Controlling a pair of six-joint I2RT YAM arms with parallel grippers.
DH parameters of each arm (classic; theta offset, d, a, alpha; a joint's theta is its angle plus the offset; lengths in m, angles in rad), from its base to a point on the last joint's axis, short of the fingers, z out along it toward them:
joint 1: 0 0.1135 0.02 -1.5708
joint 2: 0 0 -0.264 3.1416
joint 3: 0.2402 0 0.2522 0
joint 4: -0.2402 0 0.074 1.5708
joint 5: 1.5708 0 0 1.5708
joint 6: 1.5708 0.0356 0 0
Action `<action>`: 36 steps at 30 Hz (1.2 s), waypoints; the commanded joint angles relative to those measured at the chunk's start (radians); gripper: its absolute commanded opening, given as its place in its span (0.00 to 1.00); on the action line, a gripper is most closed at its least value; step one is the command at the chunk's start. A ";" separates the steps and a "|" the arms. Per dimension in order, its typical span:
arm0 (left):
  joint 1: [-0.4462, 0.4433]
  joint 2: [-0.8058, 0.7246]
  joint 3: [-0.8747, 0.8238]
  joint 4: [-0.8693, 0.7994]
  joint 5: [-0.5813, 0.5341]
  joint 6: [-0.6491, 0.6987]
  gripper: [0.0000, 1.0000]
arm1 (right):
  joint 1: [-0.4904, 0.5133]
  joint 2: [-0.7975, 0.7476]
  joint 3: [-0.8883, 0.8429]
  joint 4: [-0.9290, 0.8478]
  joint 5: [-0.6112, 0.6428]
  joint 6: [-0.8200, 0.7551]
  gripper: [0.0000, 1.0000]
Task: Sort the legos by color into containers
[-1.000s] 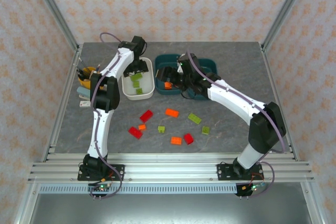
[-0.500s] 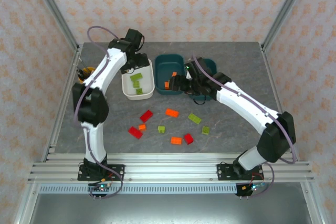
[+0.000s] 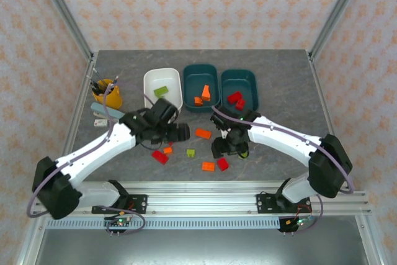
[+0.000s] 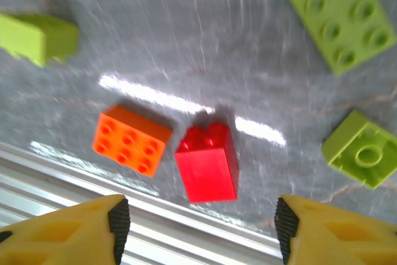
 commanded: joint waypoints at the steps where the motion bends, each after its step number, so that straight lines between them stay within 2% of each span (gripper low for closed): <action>1: -0.049 -0.116 -0.081 0.104 0.063 -0.035 0.89 | 0.038 0.030 -0.017 -0.030 -0.015 0.003 0.63; 7: -0.057 -0.249 -0.175 0.108 0.065 -0.072 0.94 | 0.059 0.081 -0.050 0.030 -0.027 0.008 0.60; 20: -0.057 -0.209 -0.147 0.143 0.045 -0.088 0.94 | 0.060 0.203 -0.026 0.056 0.018 -0.032 0.59; 29: -0.057 -0.207 -0.145 0.147 0.041 -0.094 0.94 | 0.061 0.232 -0.036 0.097 0.073 0.001 0.40; 31: -0.057 -0.208 -0.140 0.145 0.036 -0.094 0.94 | 0.061 0.208 -0.028 0.096 0.097 0.009 0.34; 36: -0.057 -0.207 -0.093 0.123 -0.008 -0.093 0.94 | 0.024 0.103 0.071 0.009 0.207 0.027 0.27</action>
